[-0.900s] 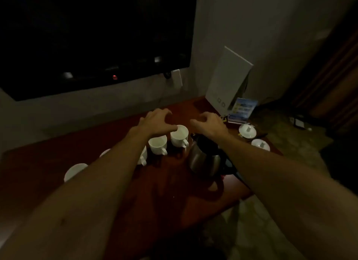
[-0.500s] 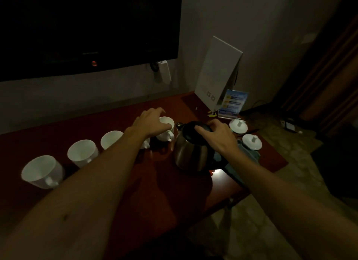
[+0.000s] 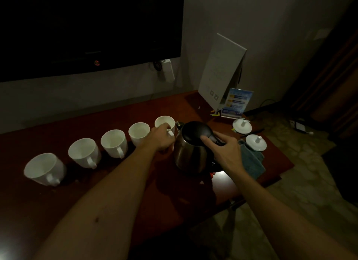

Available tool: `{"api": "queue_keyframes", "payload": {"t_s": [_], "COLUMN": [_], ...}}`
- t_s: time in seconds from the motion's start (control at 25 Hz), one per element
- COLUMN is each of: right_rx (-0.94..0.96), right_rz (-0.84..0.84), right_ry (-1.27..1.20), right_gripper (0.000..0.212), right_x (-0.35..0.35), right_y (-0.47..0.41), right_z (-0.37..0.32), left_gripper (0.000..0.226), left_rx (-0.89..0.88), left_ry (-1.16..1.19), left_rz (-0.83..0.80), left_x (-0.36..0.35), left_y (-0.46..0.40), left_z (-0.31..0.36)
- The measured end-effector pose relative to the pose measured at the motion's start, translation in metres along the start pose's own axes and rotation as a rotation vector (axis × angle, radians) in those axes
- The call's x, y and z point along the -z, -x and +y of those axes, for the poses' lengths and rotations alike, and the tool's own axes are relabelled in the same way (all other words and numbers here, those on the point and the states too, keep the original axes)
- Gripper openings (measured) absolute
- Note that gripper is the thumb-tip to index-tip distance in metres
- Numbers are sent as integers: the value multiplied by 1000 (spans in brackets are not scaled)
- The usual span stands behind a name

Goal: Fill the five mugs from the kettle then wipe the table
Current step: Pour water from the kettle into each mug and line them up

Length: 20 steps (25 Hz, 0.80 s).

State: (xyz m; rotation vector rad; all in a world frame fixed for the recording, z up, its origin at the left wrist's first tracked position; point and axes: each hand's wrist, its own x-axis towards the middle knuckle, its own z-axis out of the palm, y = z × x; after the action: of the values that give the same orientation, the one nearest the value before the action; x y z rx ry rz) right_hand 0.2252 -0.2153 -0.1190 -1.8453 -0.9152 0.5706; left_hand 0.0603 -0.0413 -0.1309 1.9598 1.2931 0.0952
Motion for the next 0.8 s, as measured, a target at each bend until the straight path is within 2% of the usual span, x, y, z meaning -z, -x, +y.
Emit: {"api": "queue_keyframes", "payload": {"t_s": [0.08,0.2,0.36,0.52,0.6,0.64,0.72,0.76,0.8], "right_rx": [38,87,129,148,164,161,175,184,200], "right_rz": [68,131,180,183,195,199,190,178,161], "right_ry": [-32,-78,-91,-81,-76,-79,-87,-93,-89], "right_gripper": [23,50,77,86,81,69,30,24,27], "right_x": [-5,-13,-15,-16,-17,-18,-19,-18,-17], "right_y": [0,-2,-4,-7,-7,-6,-6,-6,-6], "right_z": [6,16,23,28,28,28,28,26,23], "left_gripper": [33,29,46,56,61,60,55,51,46], "left_rx": [48,172,397,428,440,438,436,419,391], "left_ry": [40,239,654,916,939,911,776,695,603], "left_rz": [35,118,176,211,263,293,339,347,351], "left_x": [-10,-20,-29,-46,-54,-56,-57,-58,-58], "left_y": [-5,-15,-32,-43,-51,-53,-51,-50,-46], "left_z": [-5,-7,-3,9,10,8,-2,-9,-15]}}
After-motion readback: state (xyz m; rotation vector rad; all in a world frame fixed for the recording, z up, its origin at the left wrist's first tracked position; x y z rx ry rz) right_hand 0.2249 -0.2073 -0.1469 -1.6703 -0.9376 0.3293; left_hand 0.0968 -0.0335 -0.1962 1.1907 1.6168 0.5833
